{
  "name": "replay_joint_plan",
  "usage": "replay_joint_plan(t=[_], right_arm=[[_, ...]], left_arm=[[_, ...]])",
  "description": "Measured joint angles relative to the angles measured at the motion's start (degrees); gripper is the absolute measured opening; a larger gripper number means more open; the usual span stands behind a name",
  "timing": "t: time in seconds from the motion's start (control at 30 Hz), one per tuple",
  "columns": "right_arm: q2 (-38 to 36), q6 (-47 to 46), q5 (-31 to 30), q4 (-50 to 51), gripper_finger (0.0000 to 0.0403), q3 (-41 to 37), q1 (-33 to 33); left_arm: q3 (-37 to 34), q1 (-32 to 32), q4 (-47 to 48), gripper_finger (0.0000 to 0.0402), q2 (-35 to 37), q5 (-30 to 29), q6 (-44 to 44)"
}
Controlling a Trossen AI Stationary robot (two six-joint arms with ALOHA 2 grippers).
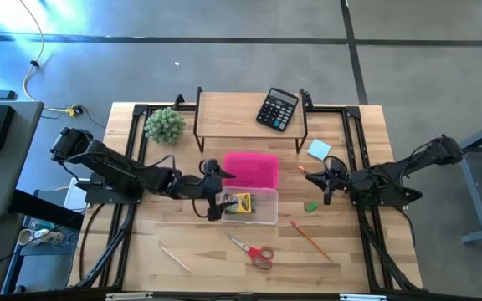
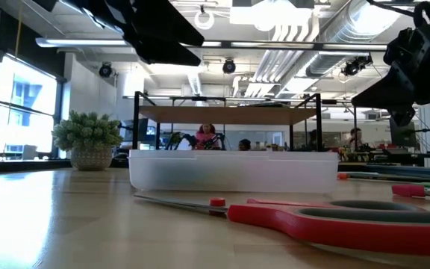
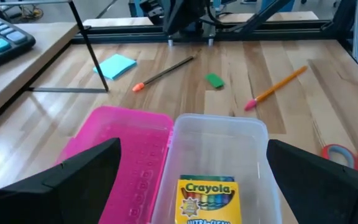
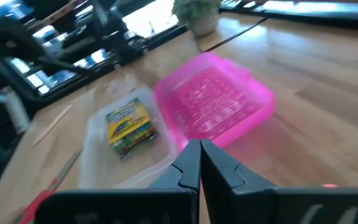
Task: Pack school essentials
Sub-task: Put the black pencil into the pink supply box
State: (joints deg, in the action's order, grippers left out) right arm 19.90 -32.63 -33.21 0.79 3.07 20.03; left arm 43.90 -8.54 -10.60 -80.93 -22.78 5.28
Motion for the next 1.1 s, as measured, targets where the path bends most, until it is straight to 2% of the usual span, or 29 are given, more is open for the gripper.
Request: replay_joint_plan(t=[0.1, 0.2, 0.37, 0.5, 0.73, 0.9, 1.1], right_arm=[[0.0, 1.4, -0.6, 0.4, 0.0022, 1.8, -0.8], [0.0, 2.7, -0.1, 4.4, 0.0060, 5.0, -1.4], [0.0, 2.6, -0.8, 18.6, 0.0132, 12.8, -2.9], [0.9, -2.8, -0.2, 30.5, 0.0165, 19.6, -4.4], [8.3, -14.5, 5.5, 46.8, 0.0171, 25.8, -7.6], [16.3, -17.7, 12.7, 47.7, 0.0165, 25.8, -9.9], [25.4, -18.9, 15.3, 47.4, 0.0161, 25.8, -10.8]], left_arm=[[0.0, 1.1, 0.0, 0.0392, 0.0, 1.1, -0.1], [0.0, 2.0, 0.0, 0.0392, 0.0, 3.4, -0.1], [0.0, 3.0, 0.0, 0.0392, 0.0, 6.3, 0.0], [0.0, 3.0, 0.0, 0.0392, 0.0, 6.8, -0.2], [0.0, 3.0, 0.1, 0.0392, 0.0, 6.8, -1.0], [0.0, 2.9, 0.1, 0.0392, 0.0, 6.8, -1.0], [0.0, 2.9, 0.1, 0.0392, 0.0, 6.8, -1.0]])
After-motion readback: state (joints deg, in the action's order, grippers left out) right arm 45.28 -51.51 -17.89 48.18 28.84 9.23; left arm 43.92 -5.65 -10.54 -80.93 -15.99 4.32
